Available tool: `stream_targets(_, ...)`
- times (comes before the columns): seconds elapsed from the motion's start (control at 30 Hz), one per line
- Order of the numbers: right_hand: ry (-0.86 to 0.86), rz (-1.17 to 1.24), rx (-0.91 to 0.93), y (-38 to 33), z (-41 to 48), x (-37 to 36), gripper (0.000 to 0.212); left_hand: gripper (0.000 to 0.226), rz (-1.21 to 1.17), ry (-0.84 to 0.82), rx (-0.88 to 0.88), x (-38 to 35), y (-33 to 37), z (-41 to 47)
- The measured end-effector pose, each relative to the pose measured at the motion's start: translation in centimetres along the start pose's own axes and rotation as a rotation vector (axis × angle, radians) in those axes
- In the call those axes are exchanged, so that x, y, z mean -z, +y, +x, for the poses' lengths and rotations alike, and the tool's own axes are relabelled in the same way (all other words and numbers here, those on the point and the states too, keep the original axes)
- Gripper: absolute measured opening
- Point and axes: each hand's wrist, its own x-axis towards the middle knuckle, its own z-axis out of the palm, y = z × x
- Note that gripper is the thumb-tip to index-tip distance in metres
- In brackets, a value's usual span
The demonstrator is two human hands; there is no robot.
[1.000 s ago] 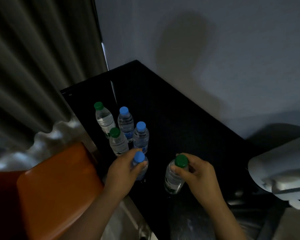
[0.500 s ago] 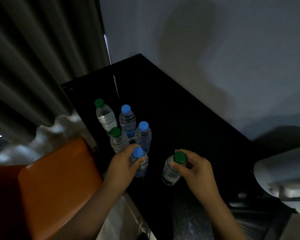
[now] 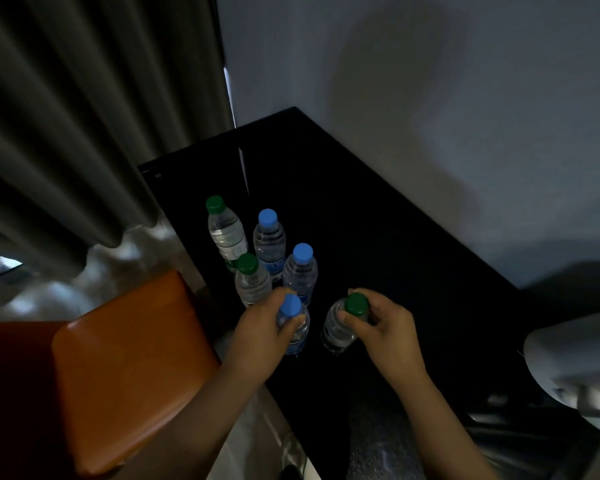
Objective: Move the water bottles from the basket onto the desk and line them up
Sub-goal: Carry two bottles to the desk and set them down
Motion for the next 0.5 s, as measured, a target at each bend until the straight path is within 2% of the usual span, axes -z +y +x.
stream_targets(0.3, 0.041, -0.029, -0.054, 1.5, -0.1, -0.1, 0.034, 0.031, 0.018, 0.026, -0.026, 0.0, 0.0, 0.0)
stream_targets(0.5, 0.013, -0.132, -0.055, 0.8, 0.1, 0.0, 0.038, 0.029, 0.029, 0.012, -0.021, 0.3, 0.2, 0.1)
